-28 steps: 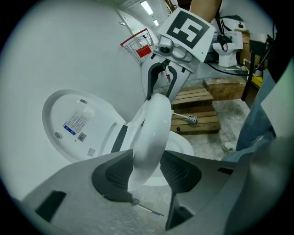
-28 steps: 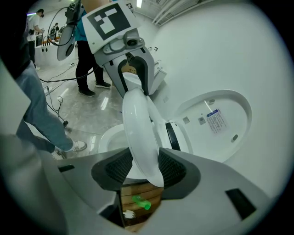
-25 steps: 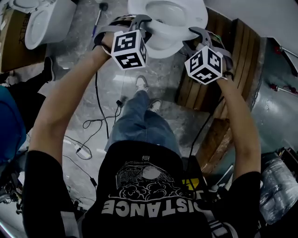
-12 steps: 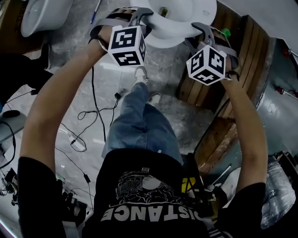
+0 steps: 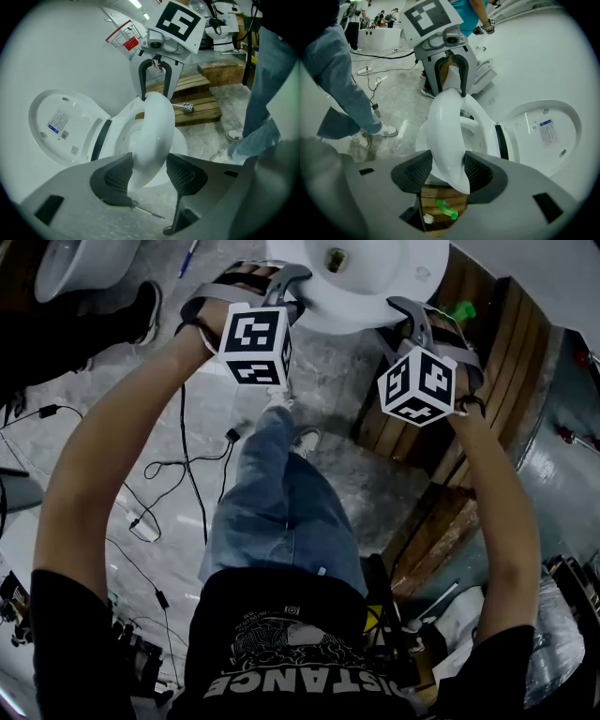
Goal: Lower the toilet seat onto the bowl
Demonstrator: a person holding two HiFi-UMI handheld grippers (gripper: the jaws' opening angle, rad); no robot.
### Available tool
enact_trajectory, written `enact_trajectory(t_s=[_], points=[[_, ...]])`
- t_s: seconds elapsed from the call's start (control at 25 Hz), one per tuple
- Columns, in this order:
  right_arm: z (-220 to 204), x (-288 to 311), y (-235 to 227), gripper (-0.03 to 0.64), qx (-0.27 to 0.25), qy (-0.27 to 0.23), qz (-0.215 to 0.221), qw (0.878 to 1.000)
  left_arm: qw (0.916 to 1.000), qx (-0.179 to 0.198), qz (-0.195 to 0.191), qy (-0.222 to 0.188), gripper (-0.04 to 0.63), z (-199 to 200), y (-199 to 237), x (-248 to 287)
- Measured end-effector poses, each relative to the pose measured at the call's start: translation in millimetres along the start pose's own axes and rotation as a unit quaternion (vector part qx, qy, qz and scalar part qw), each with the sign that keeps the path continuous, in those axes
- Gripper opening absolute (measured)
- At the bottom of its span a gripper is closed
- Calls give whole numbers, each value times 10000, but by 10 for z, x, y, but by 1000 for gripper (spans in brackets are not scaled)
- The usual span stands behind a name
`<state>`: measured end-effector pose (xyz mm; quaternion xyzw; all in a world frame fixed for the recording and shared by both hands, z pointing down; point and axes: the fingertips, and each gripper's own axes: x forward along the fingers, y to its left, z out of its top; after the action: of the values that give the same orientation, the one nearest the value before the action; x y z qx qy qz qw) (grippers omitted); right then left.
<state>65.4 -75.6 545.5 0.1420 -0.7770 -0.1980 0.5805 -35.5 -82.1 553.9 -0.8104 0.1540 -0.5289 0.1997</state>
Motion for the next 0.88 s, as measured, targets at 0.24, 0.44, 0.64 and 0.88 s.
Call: enact_trajectory(t_s=[0.24, 0.44, 0.64, 0.88], points=[[-50, 222, 137, 221, -120, 69, -35, 9999, 9999, 120, -19, 10, 224, -106, -154, 192], [-116, 386, 313, 219, -93, 157, 115, 9998, 9996, 131, -174, 171, 224, -218, -351, 362], [-169, 567, 407, 219, -293, 203, 164, 9992, 9993, 257, -178, 224, 224, -296, -448, 526], [-229, 753, 517, 219, -363, 287, 115, 9989, 9988, 319, -205, 308, 224, -374, -560, 696]])
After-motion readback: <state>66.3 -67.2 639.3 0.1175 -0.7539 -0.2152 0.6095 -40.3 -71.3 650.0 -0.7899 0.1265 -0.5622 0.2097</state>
